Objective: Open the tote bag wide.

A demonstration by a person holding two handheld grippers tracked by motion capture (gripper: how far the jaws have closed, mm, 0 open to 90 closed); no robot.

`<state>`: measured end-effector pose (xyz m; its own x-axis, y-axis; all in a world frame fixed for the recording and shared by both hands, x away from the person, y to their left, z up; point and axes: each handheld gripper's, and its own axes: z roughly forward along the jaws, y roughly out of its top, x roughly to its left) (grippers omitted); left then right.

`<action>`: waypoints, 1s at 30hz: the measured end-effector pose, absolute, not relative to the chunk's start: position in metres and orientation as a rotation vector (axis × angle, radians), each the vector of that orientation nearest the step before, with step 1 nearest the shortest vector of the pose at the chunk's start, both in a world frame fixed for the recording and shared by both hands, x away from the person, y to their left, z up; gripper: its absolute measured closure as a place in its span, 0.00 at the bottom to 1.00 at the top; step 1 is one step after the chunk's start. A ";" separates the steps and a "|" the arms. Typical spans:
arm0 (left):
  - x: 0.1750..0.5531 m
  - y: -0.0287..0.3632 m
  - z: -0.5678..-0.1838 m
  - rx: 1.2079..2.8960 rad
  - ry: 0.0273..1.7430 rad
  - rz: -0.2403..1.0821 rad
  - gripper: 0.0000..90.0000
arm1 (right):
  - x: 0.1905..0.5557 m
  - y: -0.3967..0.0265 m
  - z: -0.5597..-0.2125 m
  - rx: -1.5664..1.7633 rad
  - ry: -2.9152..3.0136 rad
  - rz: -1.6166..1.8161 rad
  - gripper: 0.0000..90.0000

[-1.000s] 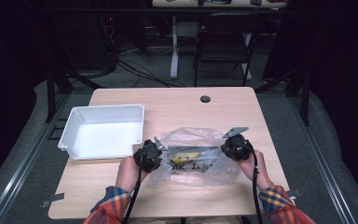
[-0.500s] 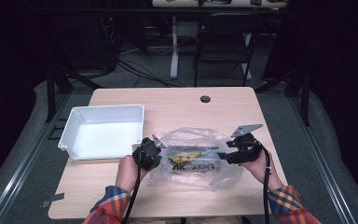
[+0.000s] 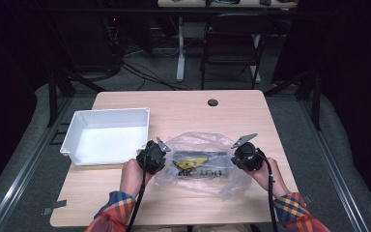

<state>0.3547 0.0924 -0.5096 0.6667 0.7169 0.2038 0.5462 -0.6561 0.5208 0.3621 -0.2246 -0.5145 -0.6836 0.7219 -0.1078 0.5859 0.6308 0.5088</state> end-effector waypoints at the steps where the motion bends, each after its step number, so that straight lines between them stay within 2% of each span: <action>1: 0.355 0.092 -0.510 2.463 0.990 0.561 0.88 | 0.364 -0.224 -0.515 1.052 2.549 0.636 1.00; 6: 0.362 0.091 -0.511 2.443 1.011 0.581 0.87 | 0.372 -0.224 -0.519 1.061 2.505 0.617 1.00; 11: 0.363 0.090 -0.510 2.434 1.015 0.579 0.86 | 0.363 -0.236 -0.501 1.073 2.482 0.797 0.63; 15: 0.364 0.089 -0.511 2.439 1.015 0.584 0.86 | 0.351 -0.235 -0.496 1.030 2.597 0.841 0.45; 16: 0.364 0.089 -0.511 2.434 1.015 0.584 0.85 | 0.350 -0.234 -0.498 1.017 2.638 0.815 0.44; 17: 0.365 0.089 -0.511 2.440 1.014 0.586 0.85 | 0.349 -0.232 -0.502 0.997 2.655 0.788 0.45; 18: 0.365 0.089 -0.512 2.440 1.016 0.588 0.85 | 0.348 -0.232 -0.505 1.000 2.667 0.746 0.51; 21: 0.367 0.088 -0.513 2.443 1.021 0.592 0.85 | 0.350 -0.232 -0.510 1.020 2.650 0.672 0.78; 23: 0.368 0.087 -0.514 2.453 1.016 0.602 0.85 | 0.352 -0.233 -0.510 1.034 2.619 0.660 0.90; 26: 0.370 0.088 -0.515 2.455 1.013 0.608 0.86 | 0.354 -0.232 -0.510 1.042 2.596 0.624 0.97; 30: 0.373 0.087 -0.518 2.458 1.016 0.624 0.86 | 0.361 -0.229 -0.510 1.034 2.514 0.592 0.99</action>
